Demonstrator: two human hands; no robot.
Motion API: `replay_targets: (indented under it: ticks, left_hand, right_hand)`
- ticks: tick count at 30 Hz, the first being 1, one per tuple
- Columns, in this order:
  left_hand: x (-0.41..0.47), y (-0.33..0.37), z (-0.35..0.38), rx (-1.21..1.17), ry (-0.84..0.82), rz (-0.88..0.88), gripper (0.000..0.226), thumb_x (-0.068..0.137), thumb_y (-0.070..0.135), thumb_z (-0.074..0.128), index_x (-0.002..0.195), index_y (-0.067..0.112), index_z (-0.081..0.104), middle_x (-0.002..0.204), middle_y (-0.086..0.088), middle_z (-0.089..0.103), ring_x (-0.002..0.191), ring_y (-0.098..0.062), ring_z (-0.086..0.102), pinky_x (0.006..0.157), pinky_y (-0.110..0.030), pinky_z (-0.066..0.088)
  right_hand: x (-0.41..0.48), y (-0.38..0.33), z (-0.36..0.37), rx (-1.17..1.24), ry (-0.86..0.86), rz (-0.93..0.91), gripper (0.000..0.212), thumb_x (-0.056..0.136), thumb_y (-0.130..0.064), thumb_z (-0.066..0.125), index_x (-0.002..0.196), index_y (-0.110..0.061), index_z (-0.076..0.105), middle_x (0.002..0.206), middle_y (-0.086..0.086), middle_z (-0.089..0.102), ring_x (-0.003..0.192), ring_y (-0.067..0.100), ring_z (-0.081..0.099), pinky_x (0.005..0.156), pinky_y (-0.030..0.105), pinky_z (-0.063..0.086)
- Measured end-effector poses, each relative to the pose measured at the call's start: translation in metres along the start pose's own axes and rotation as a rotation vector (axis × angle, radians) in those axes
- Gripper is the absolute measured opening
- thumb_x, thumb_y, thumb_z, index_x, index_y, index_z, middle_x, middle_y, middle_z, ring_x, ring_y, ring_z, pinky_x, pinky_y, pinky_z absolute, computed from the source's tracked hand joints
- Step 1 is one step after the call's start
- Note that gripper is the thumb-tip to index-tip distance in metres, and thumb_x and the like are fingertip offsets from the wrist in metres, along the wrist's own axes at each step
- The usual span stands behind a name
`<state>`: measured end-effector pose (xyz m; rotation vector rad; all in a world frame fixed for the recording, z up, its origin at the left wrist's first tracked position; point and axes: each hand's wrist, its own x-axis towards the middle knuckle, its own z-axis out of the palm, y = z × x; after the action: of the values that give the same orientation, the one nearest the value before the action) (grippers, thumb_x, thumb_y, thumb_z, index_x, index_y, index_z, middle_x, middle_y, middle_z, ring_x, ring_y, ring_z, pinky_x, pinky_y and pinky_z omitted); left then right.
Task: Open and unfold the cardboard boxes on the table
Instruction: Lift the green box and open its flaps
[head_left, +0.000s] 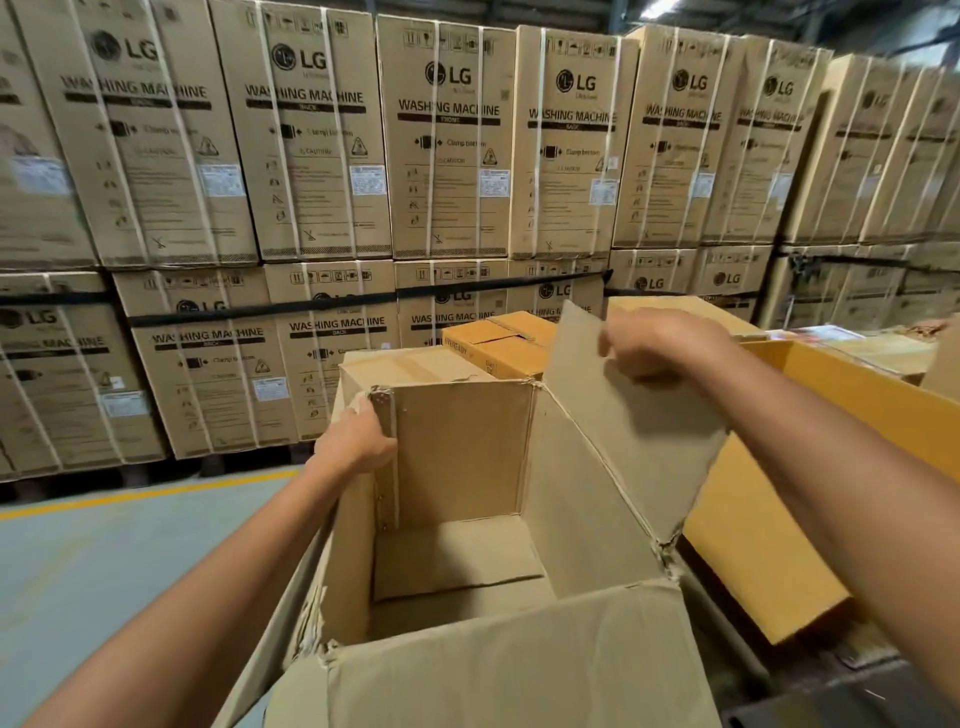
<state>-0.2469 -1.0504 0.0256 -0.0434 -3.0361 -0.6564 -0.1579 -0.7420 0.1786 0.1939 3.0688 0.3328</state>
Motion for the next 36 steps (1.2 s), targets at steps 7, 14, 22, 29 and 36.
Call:
replay_targets:
  ticks: [7, 14, 22, 29, 36]
  left_hand:
    - [0.0, 0.008, 0.006, 0.079, 0.034, -0.047, 0.077, 0.09, 0.031, 0.059, 0.152, 0.007, 0.02, 0.149, -0.021, 0.037, 0.135, -0.043, 0.035, 0.106, -0.053, 0.039]
    - [0.001, 0.004, 0.006, 0.164, 0.1, -0.025, 0.064, 0.088, 0.029, 0.06, 0.142, 0.01, 0.032, 0.141, -0.022, 0.033, 0.129, -0.038, 0.035, 0.102, -0.051, 0.043]
    - [-0.01, 0.001, 0.005, 0.197, 0.024, 0.005, 0.062, 0.092, 0.046, 0.059, 0.138, 0.007, 0.044, 0.148, -0.021, 0.036, 0.129, -0.041, 0.044, 0.103, -0.052, 0.046]
    - [-0.09, -0.019, -0.009, -0.076, -0.009, 0.111, 0.059, 0.093, 0.049, 0.06, 0.132, 0.005, 0.058, 0.14, -0.017, 0.053, 0.122, -0.029, 0.056, 0.099, -0.036, 0.048]
    - [-0.22, -0.014, -0.026, -0.412, -0.145, 0.153, 0.102, 0.064, 0.093, 0.049, 0.141, 0.027, 0.05, 0.156, 0.004, 0.03, 0.133, -0.016, 0.041, 0.108, -0.038, 0.041]
  right_hand:
    - [0.005, 0.035, 0.04, -0.061, -0.082, -0.039, 0.053, 0.099, -0.045, 0.053, 0.149, -0.035, 0.04, 0.15, 0.009, 0.044, 0.134, 0.032, 0.045, 0.109, 0.043, 0.04]
    - [-0.002, 0.062, 0.083, 0.043, -0.286, 0.027, 0.065, 0.092, -0.06, 0.058, 0.147, -0.028, 0.047, 0.152, 0.006, 0.042, 0.137, 0.03, 0.041, 0.111, 0.044, 0.037]
    - [-0.024, -0.021, 0.136, 0.753, -0.244, -0.027, 0.061, 0.091, -0.025, 0.071, 0.144, -0.016, 0.041, 0.138, 0.007, 0.055, 0.12, 0.03, 0.056, 0.091, 0.039, 0.052]
    - [-0.033, -0.028, 0.145, 0.532, 0.066, 0.002, 0.047, 0.093, -0.022, 0.063, 0.14, -0.024, 0.056, 0.134, 0.008, 0.062, 0.119, 0.027, 0.059, 0.095, 0.037, 0.051]
    - [-0.108, -0.013, 0.132, 0.666, -0.252, -0.342, 0.083, 0.075, -0.068, 0.071, 0.147, -0.037, 0.044, 0.165, 0.003, 0.02, 0.149, 0.026, 0.025, 0.117, 0.046, 0.028]
